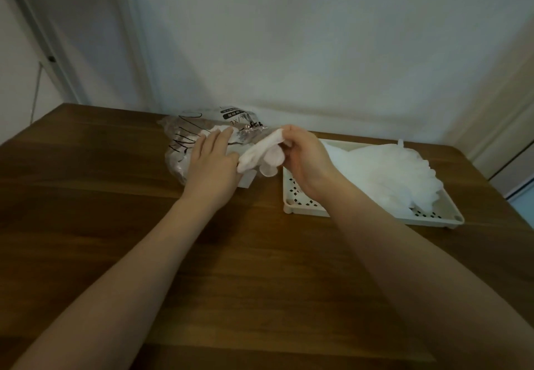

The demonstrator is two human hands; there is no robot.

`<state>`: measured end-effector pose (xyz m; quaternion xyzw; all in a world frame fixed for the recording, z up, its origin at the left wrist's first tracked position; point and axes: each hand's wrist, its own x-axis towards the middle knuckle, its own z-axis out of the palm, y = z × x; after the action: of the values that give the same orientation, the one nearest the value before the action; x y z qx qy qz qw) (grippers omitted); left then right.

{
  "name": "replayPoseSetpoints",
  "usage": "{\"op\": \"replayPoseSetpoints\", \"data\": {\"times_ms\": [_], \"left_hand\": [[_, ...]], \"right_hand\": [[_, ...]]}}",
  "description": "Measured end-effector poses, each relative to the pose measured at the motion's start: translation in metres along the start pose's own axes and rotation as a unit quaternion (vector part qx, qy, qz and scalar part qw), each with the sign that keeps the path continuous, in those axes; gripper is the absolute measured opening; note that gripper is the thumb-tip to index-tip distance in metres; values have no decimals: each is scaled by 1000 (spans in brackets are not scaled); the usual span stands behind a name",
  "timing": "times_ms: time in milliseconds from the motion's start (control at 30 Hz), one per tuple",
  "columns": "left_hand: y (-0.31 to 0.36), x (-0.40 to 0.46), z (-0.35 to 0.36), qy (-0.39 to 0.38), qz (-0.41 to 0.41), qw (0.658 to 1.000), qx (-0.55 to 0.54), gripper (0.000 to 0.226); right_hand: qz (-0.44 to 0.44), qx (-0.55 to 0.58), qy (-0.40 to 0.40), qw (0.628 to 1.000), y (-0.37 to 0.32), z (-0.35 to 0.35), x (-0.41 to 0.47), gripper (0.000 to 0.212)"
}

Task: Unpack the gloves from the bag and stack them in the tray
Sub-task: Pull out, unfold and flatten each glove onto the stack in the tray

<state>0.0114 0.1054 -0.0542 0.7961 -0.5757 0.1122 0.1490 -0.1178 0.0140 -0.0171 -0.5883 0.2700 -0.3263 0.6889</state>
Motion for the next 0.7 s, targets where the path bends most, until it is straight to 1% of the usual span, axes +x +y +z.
{"op": "replayPoseSetpoints", "data": {"times_ms": [67,167,233,333,367,433,467,533,567,600,667,700], "left_hand": [[-1,-1,1,28,0,999,-36,36],[0,-1,-1,111,6,987,-117,35],[5,-2,-9,157,-3,965,-210,33],[16,-3,-26,196,8,920,-340,31],[20,-3,-30,190,4,899,-395,31],[30,-1,-40,143,-39,842,-518,33],[36,0,-43,110,-69,805,-580,33],[50,2,-46,33,-131,716,-685,28],[57,2,-45,-2,-159,673,-722,26],[61,3,-43,-28,-183,642,-744,26],[67,3,-39,-64,-220,592,-773,29],[68,3,-36,-73,-234,561,-790,30]], "right_hand": [[29,38,41,998,-3,-3,1,24],[59,49,70,995,-6,-11,3,22],[58,82,65,993,-11,-16,3,22],[65,142,53,986,-14,-23,3,21],[73,149,49,985,-15,-26,3,20],[87,161,34,983,-17,-30,1,23],[93,177,25,979,-17,-33,0,23],[101,219,10,970,-19,-40,-4,18],[101,233,2,967,-19,-44,-6,16],[94,234,-3,968,-19,-49,-8,15],[69,215,-2,974,-21,-58,-14,17],[57,210,1,976,-23,-63,-18,21]]}}
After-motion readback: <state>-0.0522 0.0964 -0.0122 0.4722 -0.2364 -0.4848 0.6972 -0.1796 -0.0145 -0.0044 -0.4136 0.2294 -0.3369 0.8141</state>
